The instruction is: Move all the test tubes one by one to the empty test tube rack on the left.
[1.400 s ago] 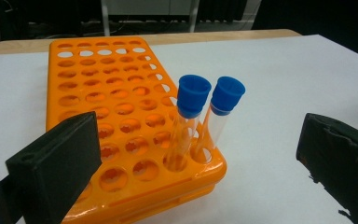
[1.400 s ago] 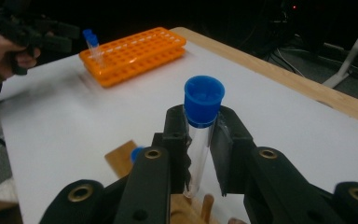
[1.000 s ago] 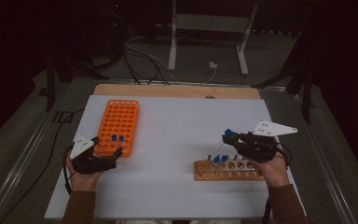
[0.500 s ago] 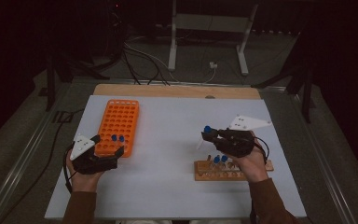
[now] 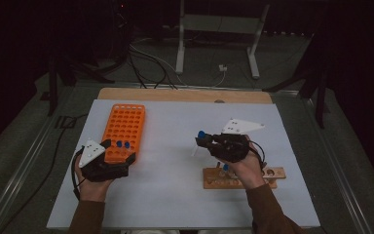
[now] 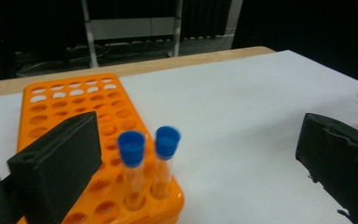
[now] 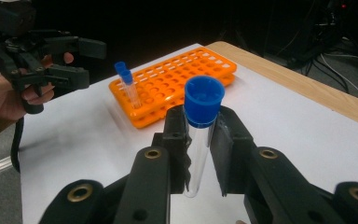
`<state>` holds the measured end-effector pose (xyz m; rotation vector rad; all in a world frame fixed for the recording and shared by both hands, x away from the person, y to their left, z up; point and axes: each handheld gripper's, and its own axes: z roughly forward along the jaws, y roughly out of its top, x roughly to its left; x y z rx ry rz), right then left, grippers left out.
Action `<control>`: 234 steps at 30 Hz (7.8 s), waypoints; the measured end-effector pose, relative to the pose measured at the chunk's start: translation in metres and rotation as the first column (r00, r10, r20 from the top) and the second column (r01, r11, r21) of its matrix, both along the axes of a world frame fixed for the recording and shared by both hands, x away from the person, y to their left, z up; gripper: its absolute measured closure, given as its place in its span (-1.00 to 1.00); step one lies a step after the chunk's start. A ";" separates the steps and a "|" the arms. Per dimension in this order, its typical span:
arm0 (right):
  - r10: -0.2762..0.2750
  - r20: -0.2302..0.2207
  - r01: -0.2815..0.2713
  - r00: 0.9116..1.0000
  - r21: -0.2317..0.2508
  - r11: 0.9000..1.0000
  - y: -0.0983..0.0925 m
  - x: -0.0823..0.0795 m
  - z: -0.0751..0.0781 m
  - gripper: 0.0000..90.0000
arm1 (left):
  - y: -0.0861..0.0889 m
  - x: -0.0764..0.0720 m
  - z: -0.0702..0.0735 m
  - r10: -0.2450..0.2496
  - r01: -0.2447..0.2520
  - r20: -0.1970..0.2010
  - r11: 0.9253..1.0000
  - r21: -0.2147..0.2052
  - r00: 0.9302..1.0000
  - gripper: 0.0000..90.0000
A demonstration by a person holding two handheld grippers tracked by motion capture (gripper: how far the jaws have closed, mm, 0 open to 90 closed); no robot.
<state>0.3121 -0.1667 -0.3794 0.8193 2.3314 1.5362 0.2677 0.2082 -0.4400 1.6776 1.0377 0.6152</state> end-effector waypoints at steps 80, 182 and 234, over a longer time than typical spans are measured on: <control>-0.024 -0.003 0.024 1.000 -0.024 0.999 0.021 -0.002 0.008 -0.97 | -0.018 0.003 0.008 -0.143 0.143 0.032 0.990 0.010 0.989 0.73; -0.212 -0.019 0.212 0.977 -0.009 0.977 -0.080 -0.006 -0.017 -0.97 | 0.043 0.026 -0.051 0.072 -0.054 -0.150 0.991 0.118 0.986 0.40; -0.092 -0.073 0.081 0.993 -0.142 0.987 -0.100 -0.048 -0.062 0.11 | 0.045 0.004 -0.025 0.080 -0.081 -0.093 0.997 -0.006 0.992 -0.99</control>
